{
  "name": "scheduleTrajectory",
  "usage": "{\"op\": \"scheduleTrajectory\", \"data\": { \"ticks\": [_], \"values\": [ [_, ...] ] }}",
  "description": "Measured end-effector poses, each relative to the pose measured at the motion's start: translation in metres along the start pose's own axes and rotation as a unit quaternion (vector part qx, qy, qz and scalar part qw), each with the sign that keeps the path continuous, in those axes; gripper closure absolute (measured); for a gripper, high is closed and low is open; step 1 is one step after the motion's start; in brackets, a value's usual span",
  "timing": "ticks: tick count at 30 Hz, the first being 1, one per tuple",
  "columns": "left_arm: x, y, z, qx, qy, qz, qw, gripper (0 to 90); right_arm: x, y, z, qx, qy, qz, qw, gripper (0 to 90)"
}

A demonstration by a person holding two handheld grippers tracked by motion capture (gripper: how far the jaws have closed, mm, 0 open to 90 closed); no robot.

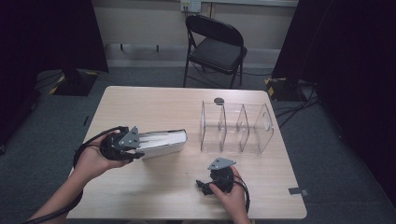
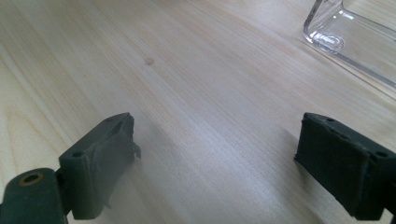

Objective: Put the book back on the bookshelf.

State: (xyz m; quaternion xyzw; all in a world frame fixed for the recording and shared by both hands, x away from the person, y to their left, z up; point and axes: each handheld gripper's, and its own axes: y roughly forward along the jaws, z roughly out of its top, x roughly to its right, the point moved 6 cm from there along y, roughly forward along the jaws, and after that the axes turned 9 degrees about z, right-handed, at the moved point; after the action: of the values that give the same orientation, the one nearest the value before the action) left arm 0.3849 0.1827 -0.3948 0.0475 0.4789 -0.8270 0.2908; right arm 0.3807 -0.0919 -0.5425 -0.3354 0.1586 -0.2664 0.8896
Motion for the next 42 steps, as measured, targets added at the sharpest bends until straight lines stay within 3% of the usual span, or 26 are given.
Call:
{"op": "scheduleTrajectory", "data": {
  "ticks": [1, 2, 4, 6, 7, 9, 13, 19, 20, 21, 22, 23, 28, 32, 33, 34, 36, 37, 42],
  "values": [
    [0.001, 0.000, 0.000, 0.000, 0.001, -0.001, 1.0000, 70.4, 0.000, 0.000, 0.000, 0.000, 0.000, 0.000, 1.0000, 10.0],
    [-0.002, -0.002, -0.001, -0.012, 0.022, -0.012, 0.9996, 70.4, 0.000, 0.000, 0.000, 0.000, 0.000, 0.001, 1.0000, 10.0],
    [0.001, -0.001, 0.000, 0.002, 0.001, -0.002, 1.0000, 70.5, 0.000, 0.000, 0.000, 0.000, 0.000, 0.000, 1.0000, 10.0],
    [0.002, -0.003, 0.000, 0.000, 0.004, -0.005, 1.0000, 70.6, 0.000, 0.000, 0.000, 0.000, 0.000, 0.001, 1.0000, 10.0],
    [0.001, -0.004, 0.000, -0.006, 0.017, -0.009, 0.9998, 70.6, 0.000, 0.000, 0.000, 0.000, 0.000, 0.000, 1.0000, 10.0],
    [0.004, -0.005, 0.001, 0.004, 0.001, -0.008, 1.0000, 70.8, 0.000, 0.000, 0.000, 0.000, 0.000, 0.001, 1.0000, 9.9],
    [0.003, -0.010, -0.001, -0.002, 0.008, -0.020, 0.9998, 71.0, 0.000, 0.000, 0.000, 0.000, 0.000, 0.000, 1.0000, 10.0],
    [-0.001, -0.010, -0.002, -0.002, -0.022, -0.020, 0.9996, 71.4, 0.000, 0.000, 0.000, 0.000, 0.000, 0.000, 1.0000, 10.0],
    [-0.006, -0.012, -0.004, -0.020, 0.003, -0.028, 0.9994, 71.5, 0.000, 0.000, 0.000, 0.000, 0.000, 0.000, 1.0000, 9.9],
    [-0.006, -0.011, -0.003, -0.015, -0.014, -0.033, 0.9992, 71.6, 0.000, 0.000, 0.000, 0.000, 0.000, 0.000, 1.0000, 10.0],
    [-0.008, -0.011, -0.004, -0.019, -0.014, -0.035, 0.9991, 71.6, 0.000, 0.000, 0.000, 0.000, 0.000, 0.001, 1.0000, 10.0],
    [-0.010, -0.010, -0.003, -0.012, -0.018, -0.025, 0.9994, 71.6, 0.000, 0.000, 0.000, 0.000, 0.000, 0.002, 1.0000, 10.0],
    [-0.016, -0.009, -0.004, -0.015, -0.022, -0.033, 0.9991, 71.7, 0.000, 0.000, 0.000, 0.000, 0.000, 0.000, 1.0000, 10.0],
    [-0.017, -0.007, -0.003, -0.019, -0.030, -0.024, 0.9991, 71.6, 0.000, 0.000, 0.000, 0.000, 0.001, 0.001, 1.0000, 10.0],
    [-0.018, -0.007, -0.004, -0.024, -0.030, -0.034, 0.9987, 71.5, 0.000, 0.000, 0.000, 0.000, 0.000, 0.000, 1.0000, 10.0],
    [-0.019, -0.006, -0.004, -0.021, -0.029, -0.027, 0.9990, 71.5, 0.000, 0.000, 0.000, 0.000, 0.000, 0.002, 1.0000, 10.0],
    [-0.020, -0.006, -0.005, -0.020, -0.032, -0.037, 0.9986, 71.4, 0.000, 0.000, 0.000, 0.000, 0.000, 0.000, 1.0000, 10.0],
    [-0.021, -0.006, -0.005, -0.019, -0.036, -0.025, 0.9989, 71.3, 0.000, 0.000, 0.000, 0.000, 0.000, 0.000, 1.0000, 10.0],
    [-0.025, -0.003, -0.005, -0.019, -0.038, -0.021, 0.9989, 71.1, 0.000, 0.000, 0.000, 0.000, 0.000, 0.001, 1.0000, 10.0]
  ]
}}
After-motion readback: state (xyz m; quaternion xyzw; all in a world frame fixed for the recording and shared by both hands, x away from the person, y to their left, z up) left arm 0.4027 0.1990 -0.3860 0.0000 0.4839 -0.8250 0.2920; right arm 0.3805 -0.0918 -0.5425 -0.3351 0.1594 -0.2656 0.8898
